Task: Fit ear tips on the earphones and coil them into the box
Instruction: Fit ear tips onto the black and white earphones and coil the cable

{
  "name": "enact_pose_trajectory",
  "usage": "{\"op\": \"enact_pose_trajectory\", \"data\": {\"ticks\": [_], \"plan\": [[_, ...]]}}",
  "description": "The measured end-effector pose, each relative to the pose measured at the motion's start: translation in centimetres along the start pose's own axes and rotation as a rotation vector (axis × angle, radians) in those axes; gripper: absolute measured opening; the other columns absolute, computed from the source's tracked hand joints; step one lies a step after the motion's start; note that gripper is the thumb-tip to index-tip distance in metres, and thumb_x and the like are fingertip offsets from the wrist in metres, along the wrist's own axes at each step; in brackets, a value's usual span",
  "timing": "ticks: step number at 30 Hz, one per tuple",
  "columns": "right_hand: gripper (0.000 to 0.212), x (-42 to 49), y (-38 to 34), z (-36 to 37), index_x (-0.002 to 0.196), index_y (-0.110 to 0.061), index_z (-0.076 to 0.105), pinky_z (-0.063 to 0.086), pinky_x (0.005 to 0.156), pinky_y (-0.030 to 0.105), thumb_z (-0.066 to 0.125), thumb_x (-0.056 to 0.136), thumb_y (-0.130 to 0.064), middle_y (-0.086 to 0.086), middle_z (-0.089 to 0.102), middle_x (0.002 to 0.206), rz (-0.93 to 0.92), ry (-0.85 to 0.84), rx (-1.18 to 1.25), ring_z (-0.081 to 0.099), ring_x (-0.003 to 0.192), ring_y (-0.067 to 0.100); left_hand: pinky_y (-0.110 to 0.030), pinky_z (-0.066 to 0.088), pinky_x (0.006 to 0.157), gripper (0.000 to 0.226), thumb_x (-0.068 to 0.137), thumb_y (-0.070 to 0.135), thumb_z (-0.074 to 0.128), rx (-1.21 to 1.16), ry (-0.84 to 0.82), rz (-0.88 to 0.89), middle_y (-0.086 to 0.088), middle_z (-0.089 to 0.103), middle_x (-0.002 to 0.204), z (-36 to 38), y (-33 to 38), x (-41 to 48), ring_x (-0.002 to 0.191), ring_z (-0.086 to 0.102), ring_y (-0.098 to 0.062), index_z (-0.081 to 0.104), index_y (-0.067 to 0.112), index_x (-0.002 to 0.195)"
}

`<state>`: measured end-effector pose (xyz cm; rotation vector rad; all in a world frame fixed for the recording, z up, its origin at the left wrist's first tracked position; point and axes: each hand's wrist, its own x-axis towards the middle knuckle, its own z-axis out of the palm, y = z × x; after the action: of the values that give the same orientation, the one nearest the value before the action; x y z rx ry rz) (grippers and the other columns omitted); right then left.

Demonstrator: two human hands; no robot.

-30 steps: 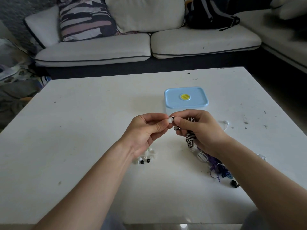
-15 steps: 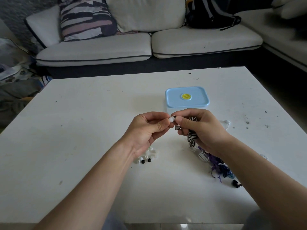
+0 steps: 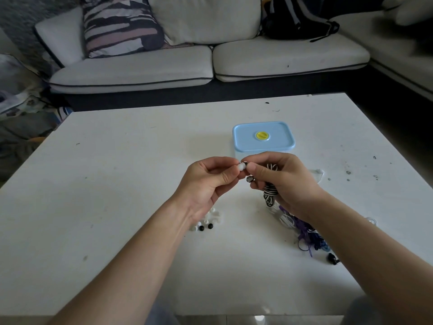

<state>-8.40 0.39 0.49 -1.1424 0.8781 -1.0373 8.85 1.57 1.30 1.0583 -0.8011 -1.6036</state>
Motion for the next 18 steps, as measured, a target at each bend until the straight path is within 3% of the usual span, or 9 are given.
{"op": "enact_pose_trajectory", "data": {"ticks": [6, 12, 15, 18], "plan": [[0.011, 0.02, -0.17, -0.14, 0.08, -0.014, 0.079, 0.055, 0.066, 0.024, 0.069, 0.077, -0.013, 0.01, 0.072, 0.077, 0.056, -0.05, 0.089, 0.053, 0.054, 0.011, -0.017, 0.057, 0.066, 0.015, 0.07, 0.001, 0.068, -0.022, -0.041, -0.002, -0.007, 0.076, 0.079, 0.07, 0.1, -0.09, 0.074, 0.074, -0.014, 0.067, 0.006, 0.084], [0.011, 0.07, 0.0, -0.36, 0.087, -0.007, 0.076, 0.052, 0.065, 0.026, 0.072, 0.078, -0.013, 0.013, 0.071, 0.078, -0.046, -0.026, -0.04, 0.058, 0.067, 0.018, -0.017, 0.057, 0.068, 0.011, 0.076, -0.002, 0.068, -0.005, -0.017, 0.007, -0.007, 0.075, 0.078, -0.05, -0.15, 0.12, 0.073, 0.073, -0.014, 0.069, 0.006, 0.084], [0.006, 0.16, 0.14, -0.32, 0.088, -0.006, 0.075, 0.053, 0.064, 0.025, 0.071, 0.085, -0.005, 0.011, 0.071, 0.076, -0.083, 0.01, -0.108, 0.058, 0.064, 0.016, -0.018, 0.057, 0.068, 0.011, 0.077, -0.002, 0.068, 0.002, 0.003, 0.008, -0.007, 0.075, 0.078, -0.03, -0.27, 0.25, 0.074, 0.073, -0.015, 0.07, 0.006, 0.084], [0.008, 0.19, 0.17, -0.36, 0.087, -0.008, 0.076, 0.054, 0.065, 0.025, 0.071, 0.082, -0.01, 0.012, 0.073, 0.078, -0.033, -0.003, -0.037, 0.061, 0.068, 0.018, -0.018, 0.057, 0.068, 0.012, 0.074, 0.0, 0.069, -0.012, -0.012, 0.004, -0.008, 0.076, 0.08, 0.01, -0.22, 0.23, 0.075, 0.074, -0.015, 0.07, 0.007, 0.083]]}}
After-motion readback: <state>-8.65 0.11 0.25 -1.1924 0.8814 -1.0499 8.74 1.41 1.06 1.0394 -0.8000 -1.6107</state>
